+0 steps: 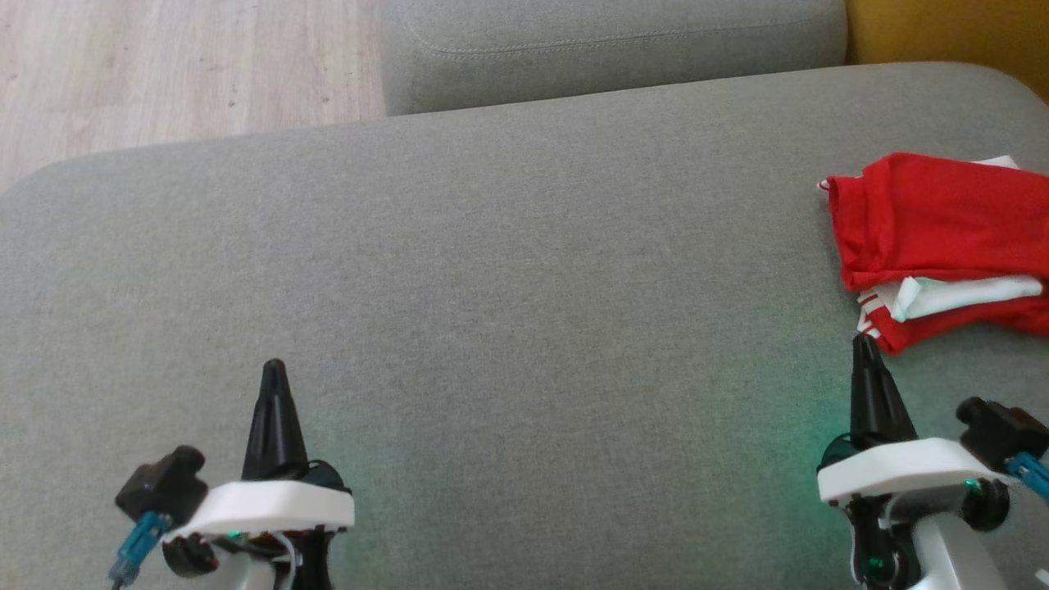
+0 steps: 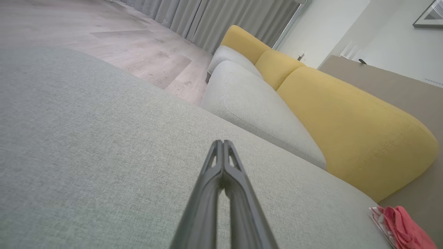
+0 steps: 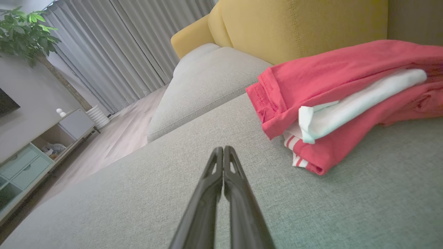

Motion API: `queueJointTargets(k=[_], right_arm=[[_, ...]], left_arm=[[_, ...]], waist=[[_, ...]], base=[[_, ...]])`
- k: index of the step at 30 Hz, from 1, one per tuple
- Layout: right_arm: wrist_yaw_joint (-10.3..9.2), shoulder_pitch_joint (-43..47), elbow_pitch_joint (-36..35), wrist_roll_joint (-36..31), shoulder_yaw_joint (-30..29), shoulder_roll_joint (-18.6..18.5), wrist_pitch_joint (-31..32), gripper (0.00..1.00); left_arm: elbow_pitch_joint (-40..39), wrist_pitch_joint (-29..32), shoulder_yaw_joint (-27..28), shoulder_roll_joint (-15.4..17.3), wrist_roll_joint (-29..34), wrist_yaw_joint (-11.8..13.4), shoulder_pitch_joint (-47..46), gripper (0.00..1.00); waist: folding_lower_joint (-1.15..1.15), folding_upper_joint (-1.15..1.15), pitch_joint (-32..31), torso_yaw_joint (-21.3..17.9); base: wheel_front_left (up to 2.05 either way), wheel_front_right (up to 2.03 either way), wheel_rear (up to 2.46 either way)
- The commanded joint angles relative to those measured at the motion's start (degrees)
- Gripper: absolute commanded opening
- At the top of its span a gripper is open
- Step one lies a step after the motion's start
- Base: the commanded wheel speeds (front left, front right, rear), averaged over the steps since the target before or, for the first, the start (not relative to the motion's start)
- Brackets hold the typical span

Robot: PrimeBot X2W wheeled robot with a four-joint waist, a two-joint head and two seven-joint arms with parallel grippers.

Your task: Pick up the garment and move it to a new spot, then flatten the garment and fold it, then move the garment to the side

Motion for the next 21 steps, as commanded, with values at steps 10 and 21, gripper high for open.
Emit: queueJointTargets(k=[10, 21], right_arm=[[-0.01, -2.0, -2.8, 7.6, -0.7, -0.3, 1.8, 0.0], [-0.02, -1.9, -3.5, 15.2, -1.3, -0.3, 3.8, 0.0]], left_arm=[[-1.8, 1.7, 2.3, 0.4, -6.5, -0.9, -2.4, 0.0], [-1.8, 3.7, 3.7, 0.5, -13.1, -1.5, -2.4, 0.0]], waist=[[0.0, 0.0, -0.4, 0.3], [0.0, 0.0, -0.8, 0.7]], base=[[0.0, 0.0, 0.0], [0.0, 0.0, 0.0]])
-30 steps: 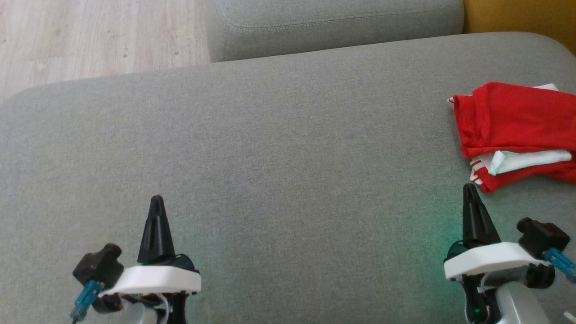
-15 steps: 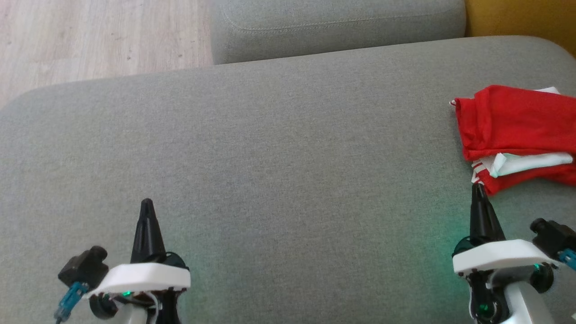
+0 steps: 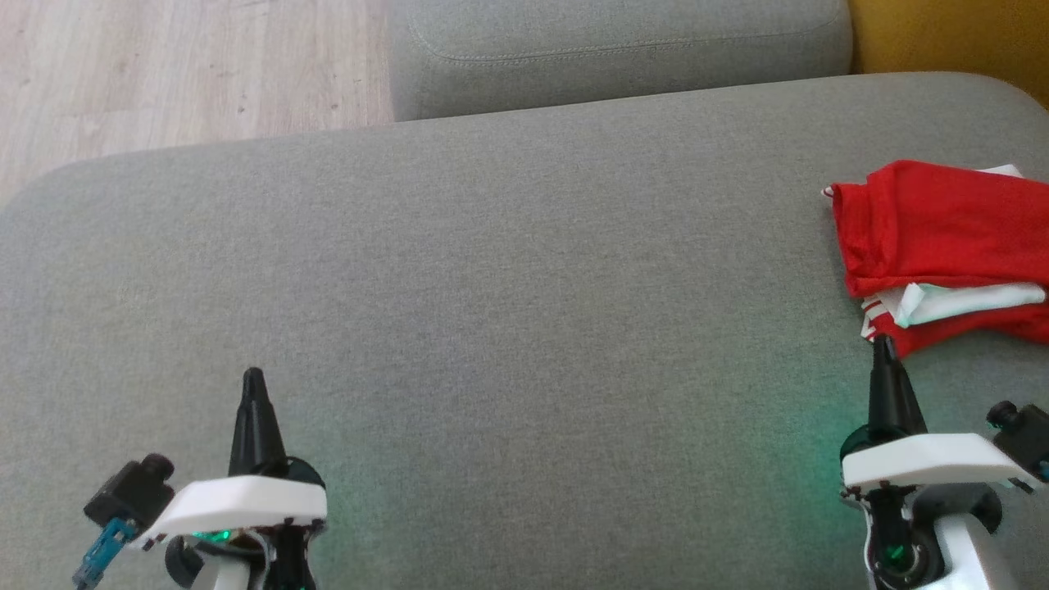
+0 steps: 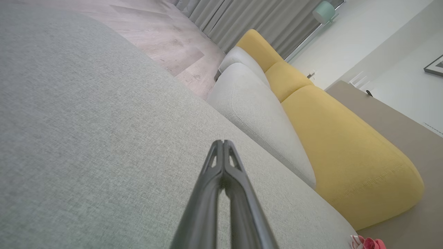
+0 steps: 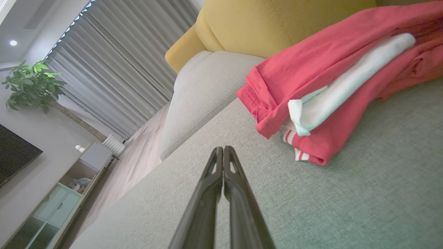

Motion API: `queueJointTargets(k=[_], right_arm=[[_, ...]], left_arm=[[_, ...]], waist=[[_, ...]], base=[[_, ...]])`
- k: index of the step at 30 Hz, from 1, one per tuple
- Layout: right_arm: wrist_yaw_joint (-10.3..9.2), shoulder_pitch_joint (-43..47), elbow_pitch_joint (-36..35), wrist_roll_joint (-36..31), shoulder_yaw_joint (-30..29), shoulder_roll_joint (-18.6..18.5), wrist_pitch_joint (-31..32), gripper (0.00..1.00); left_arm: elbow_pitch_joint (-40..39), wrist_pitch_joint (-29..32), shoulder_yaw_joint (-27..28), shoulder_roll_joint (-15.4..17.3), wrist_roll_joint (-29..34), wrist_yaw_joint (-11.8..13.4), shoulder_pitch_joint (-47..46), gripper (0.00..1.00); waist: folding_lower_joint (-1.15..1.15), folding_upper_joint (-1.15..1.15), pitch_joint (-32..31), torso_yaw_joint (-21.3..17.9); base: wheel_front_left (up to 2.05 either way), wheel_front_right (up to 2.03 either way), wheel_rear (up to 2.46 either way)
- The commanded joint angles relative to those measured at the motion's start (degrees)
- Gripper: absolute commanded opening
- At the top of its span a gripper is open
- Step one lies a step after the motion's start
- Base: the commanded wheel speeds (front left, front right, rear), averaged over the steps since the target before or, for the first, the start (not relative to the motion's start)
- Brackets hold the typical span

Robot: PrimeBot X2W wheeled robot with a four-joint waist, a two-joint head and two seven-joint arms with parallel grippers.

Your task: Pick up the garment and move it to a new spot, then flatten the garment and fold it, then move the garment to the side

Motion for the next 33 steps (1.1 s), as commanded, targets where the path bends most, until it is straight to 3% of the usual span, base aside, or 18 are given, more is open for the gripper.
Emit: queueJointTargets(k=[1, 33], right_arm=[[-0.02, -1.9, -2.2, 2.0, 0.1, -0.3, 0.4, 0.0], [-0.03, -1.6, -3.9, 21.7, -1.6, -0.3, 5.5, 0.0]], left_arm=[[-1.8, 0.4, 1.3, 0.5, -1.6, -0.4, -2.4, 0.0], [-1.7, 5.6, 5.3, 0.6, -18.5, -2.0, -2.3, 0.0]], waist=[[0.0, 0.0, -0.1, 0.1], [0.0, 0.0, -1.1, 1.0]], base=[[0.0, 0.0, 0.0], [0.0, 0.0, 0.0]])
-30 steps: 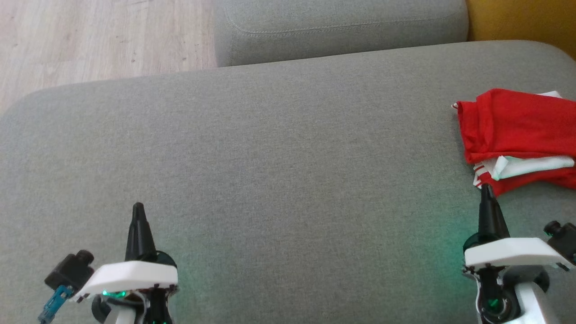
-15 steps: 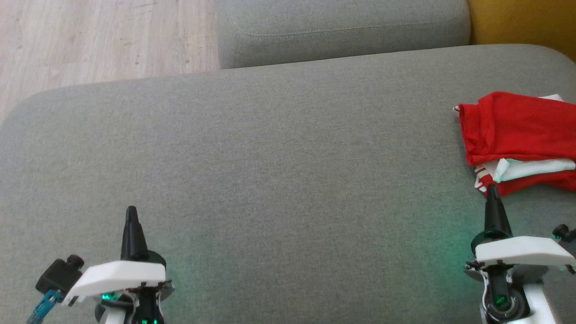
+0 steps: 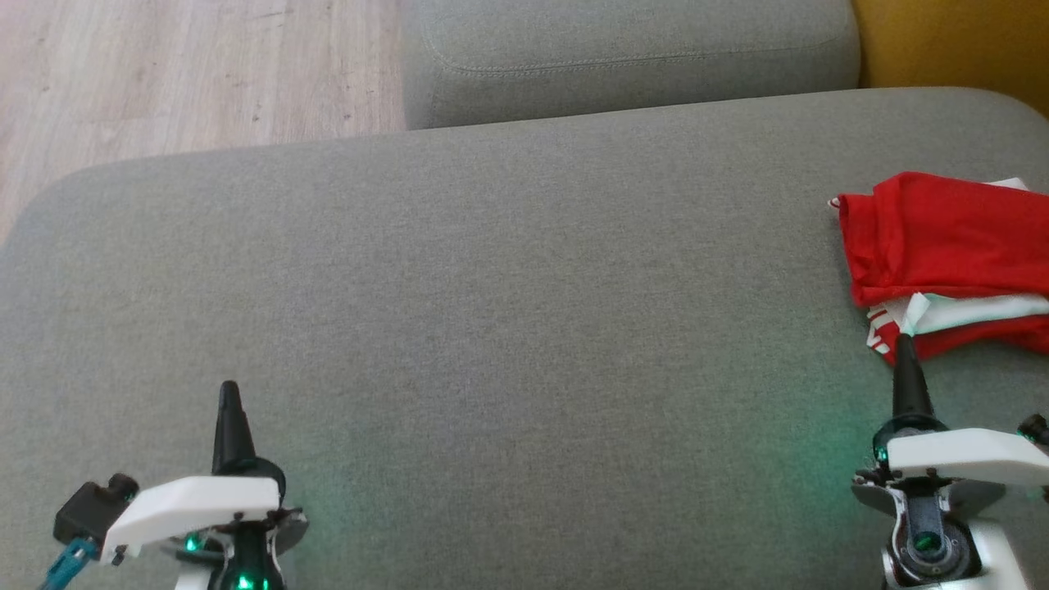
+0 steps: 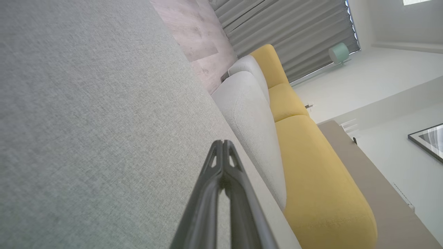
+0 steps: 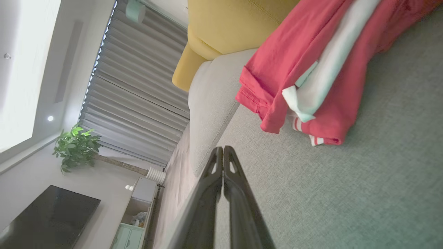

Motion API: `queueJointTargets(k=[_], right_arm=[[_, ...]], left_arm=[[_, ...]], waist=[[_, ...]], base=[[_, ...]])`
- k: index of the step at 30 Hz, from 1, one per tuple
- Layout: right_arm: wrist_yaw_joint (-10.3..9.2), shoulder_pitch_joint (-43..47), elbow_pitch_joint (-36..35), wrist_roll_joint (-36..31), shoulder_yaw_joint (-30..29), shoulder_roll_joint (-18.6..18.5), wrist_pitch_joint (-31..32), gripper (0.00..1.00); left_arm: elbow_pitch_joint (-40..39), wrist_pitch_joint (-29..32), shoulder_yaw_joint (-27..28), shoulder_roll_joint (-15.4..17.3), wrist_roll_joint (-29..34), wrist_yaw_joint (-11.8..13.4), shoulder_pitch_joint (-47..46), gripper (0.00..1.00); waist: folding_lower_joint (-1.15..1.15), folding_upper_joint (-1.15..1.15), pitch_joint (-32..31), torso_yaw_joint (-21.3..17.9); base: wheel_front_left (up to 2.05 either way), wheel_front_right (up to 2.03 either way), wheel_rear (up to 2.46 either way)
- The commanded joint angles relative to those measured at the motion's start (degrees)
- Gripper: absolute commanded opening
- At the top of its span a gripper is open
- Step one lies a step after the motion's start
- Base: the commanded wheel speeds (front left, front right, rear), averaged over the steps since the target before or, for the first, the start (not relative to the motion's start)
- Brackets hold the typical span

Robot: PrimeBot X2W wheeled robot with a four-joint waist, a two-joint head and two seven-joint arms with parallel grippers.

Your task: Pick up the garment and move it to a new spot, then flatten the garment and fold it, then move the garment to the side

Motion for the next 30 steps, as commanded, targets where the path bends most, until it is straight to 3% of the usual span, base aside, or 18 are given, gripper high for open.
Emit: queueJointTargets(k=[1, 30], right_arm=[[-0.03, -1.6, -2.3, 2.1, 0.4, -0.3, 0.5, 0.0], [-0.04, -1.4, -3.8, 19.8, -1.2, -0.3, 5.2, 0.0]], left_arm=[[-1.7, 0.6, 1.8, 0.6, -1.6, -0.4, -2.3, 0.0], [-1.7, 5.4, 5.5, 0.6, -16.7, -1.9, -2.3, 0.0]], waist=[[0.0, 0.0, -0.1, 0.1], [0.0, 0.0, -1.0, 0.9]], base=[[0.0, 0.0, 0.0], [0.0, 0.0, 0.0]])
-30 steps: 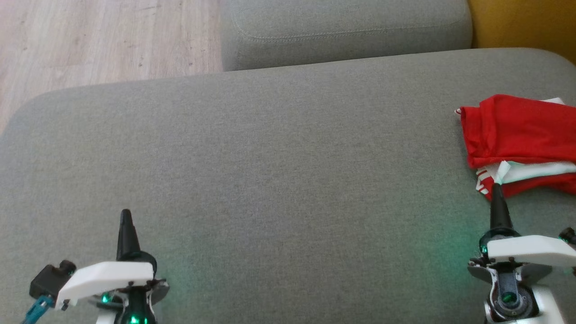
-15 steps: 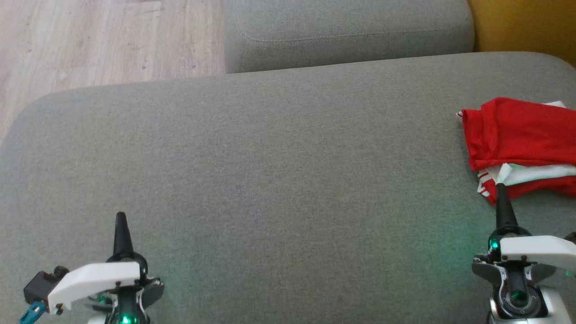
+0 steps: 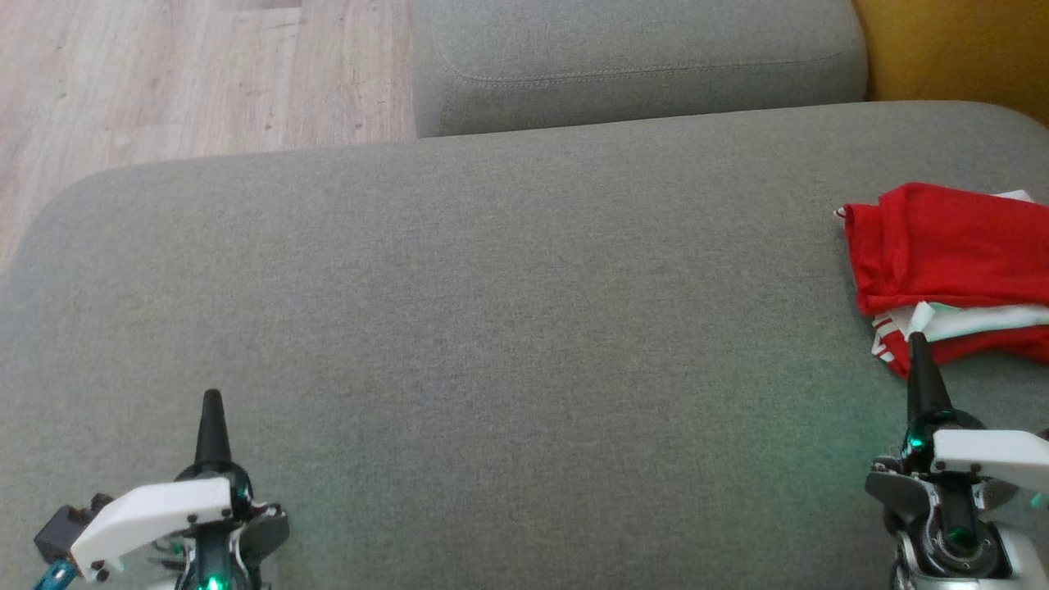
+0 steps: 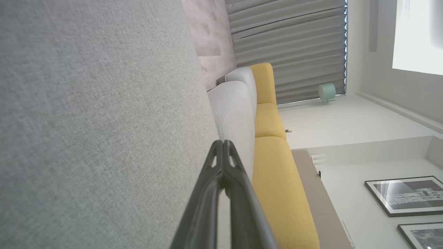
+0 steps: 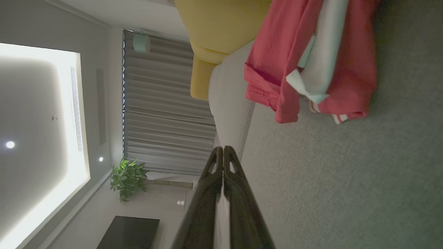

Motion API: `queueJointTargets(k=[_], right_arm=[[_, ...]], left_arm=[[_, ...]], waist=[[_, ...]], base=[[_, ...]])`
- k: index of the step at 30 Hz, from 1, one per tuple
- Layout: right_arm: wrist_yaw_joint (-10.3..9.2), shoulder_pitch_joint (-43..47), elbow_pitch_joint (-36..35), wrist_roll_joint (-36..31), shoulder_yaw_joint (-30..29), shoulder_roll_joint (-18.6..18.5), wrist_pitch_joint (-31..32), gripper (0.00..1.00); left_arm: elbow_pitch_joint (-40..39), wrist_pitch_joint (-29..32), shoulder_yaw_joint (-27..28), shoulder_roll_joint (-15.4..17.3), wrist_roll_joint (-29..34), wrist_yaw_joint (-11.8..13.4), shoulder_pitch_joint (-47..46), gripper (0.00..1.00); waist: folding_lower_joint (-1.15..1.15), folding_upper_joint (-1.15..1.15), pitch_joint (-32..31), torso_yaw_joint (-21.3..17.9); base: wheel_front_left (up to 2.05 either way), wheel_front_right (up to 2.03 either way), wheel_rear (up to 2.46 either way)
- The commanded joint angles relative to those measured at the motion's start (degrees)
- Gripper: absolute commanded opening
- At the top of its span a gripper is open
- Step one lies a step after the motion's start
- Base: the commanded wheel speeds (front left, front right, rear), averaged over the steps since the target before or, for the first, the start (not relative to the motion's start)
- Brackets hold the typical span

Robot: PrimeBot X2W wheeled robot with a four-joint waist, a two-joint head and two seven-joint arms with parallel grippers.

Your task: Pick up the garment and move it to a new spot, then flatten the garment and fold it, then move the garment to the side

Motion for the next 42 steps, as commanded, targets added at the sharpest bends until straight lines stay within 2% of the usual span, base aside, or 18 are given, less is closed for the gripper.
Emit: queueJointTargets(k=[1, 19, 42], right_arm=[[-0.04, -1.4, -2.4, 1.5, 0.8, -0.3, 0.4, 0.0], [-0.04, -1.2, -3.4, 12.8, -0.2, -0.3, 3.4, 0.0], [-0.04, -1.2, -3.4, 12.8, -0.2, -0.3, 3.4, 0.0]], left_arm=[[-1.7, 0.5, 2.0, 0.6, -1.3, -0.5, -2.3, 0.0], [-1.7, 3.5, 4.4, 0.7, -10.8, -1.5, -2.2, 0.0], [-1.7, 3.7, 4.6, 0.5, -10.7, -1.5, -2.2, 0.0]], waist=[[0.0, 0.0, 0.0, 0.0], [0.0, 0.0, -0.6, 0.5], [0.0, 0.0, -0.6, 0.5]], base=[[0.0, 0.0, 0.0], [0.0, 0.0, 0.0], [0.0, 0.0, 0.0]])
